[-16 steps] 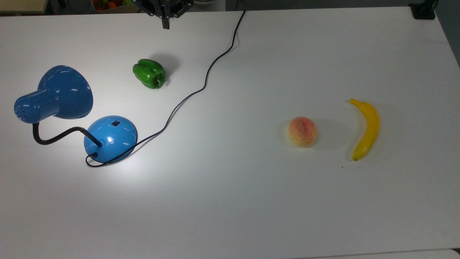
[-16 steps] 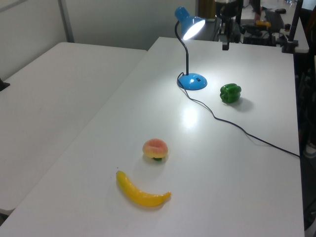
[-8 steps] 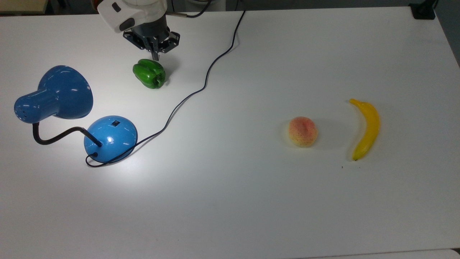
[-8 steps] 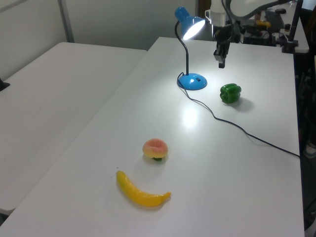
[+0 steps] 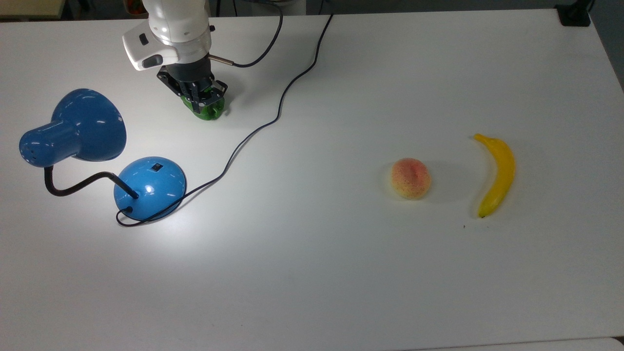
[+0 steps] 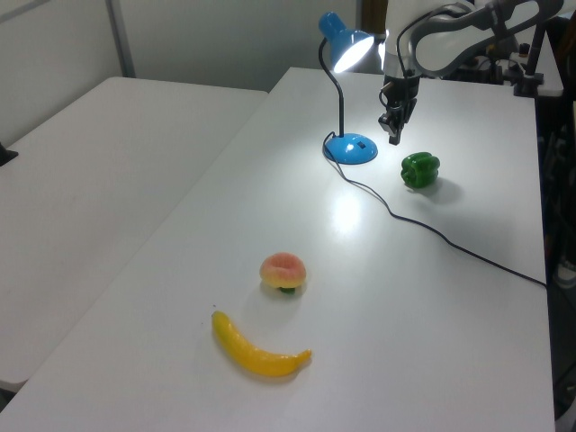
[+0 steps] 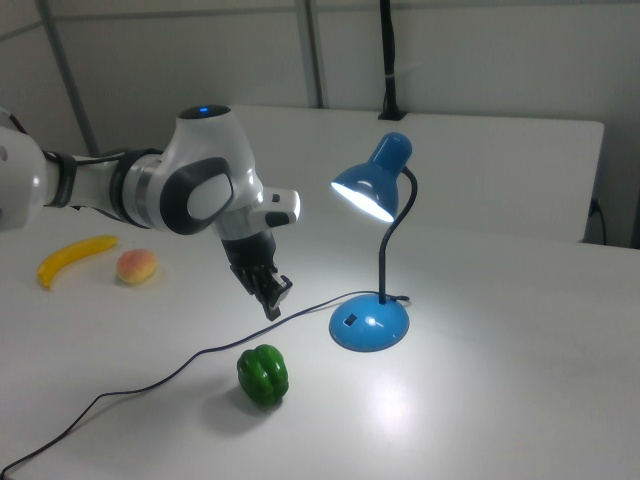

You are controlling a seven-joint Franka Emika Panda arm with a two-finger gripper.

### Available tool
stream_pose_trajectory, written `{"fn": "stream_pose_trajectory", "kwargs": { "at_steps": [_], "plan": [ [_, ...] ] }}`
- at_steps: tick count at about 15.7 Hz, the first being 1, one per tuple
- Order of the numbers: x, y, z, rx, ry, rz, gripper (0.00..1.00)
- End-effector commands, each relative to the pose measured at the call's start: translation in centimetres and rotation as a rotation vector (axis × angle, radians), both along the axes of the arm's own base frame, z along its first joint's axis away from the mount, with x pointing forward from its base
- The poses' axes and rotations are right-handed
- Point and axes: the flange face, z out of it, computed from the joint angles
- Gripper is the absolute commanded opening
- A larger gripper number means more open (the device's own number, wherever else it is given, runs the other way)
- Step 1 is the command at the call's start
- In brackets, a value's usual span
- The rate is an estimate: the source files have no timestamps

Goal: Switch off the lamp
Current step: 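Move the gripper over toward the blue lamp base and lower it, then press the switch on the blue lamp base with the gripper fingers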

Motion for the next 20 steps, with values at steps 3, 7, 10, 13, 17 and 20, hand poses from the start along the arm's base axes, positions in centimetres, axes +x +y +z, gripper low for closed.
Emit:
{"fn": "stream_pose_trajectory", "kwargs": {
  "at_steps": [3, 7, 10, 13, 17, 20],
  "plan": [
    [1.2, -2.4, -2.8, 0.004, -0.100, -0.095, 0.00],
    [2.1, -3.6, -4.5, -0.001, -0.156, -0.115, 0.00],
    [2.6, -4.2, -4.9, -0.002, -0.195, -0.146, 0.00],
    [3.2, -4.3, -5.7, -0.005, -0.233, -0.146, 0.00],
    [3.9, -5.2, -6.2, -0.014, -0.311, -0.145, 0.00],
    [4.6, -5.9, -6.5, -0.022, -0.316, -0.148, 0.00]
  ]
}}
